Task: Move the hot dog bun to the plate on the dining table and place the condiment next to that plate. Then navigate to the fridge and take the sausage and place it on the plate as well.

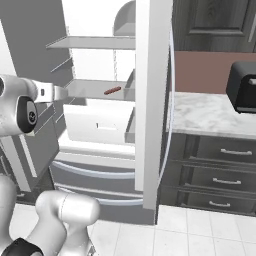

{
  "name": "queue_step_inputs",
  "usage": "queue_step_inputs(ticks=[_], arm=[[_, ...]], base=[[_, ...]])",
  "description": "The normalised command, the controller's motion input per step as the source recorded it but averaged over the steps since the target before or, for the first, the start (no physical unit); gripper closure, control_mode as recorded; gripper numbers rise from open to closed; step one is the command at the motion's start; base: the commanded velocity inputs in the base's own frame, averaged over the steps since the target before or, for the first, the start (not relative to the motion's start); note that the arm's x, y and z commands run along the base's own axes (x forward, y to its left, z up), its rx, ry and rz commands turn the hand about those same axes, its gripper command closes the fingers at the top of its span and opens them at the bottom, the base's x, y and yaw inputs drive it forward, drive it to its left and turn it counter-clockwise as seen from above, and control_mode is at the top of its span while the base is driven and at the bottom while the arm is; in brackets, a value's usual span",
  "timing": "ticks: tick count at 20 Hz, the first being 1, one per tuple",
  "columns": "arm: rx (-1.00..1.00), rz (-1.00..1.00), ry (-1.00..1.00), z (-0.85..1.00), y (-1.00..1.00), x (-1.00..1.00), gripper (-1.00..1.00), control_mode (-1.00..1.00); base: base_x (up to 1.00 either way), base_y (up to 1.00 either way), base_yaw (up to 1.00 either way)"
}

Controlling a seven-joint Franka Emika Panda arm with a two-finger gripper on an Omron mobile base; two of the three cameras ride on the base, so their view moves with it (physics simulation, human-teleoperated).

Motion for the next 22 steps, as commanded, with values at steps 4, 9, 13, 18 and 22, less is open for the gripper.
queue_step_inputs(ticks=[4,9,13,18,22], arm=[[-0.02,-0.02,0.06,0.00,-0.20,-0.62,-1.00,-1.00],[0.10,0.00,0.20,0.00,0.00,-0.52,-1.00,-1.00],[0.11,0.00,0.23,0.00,0.00,-0.40,-1.00,-1.00],[0.00,0.00,0.11,-0.17,-0.01,0.00,-1.00,-1.00],[0.00,-0.02,0.06,-0.14,0.00,0.00,-1.00,-1.00]], base=[[0.00,0.00,0.00],[0.00,0.00,0.00],[0.00,0.00,0.00],[0.00,0.00,0.00],[0.00,0.00,0.00]])
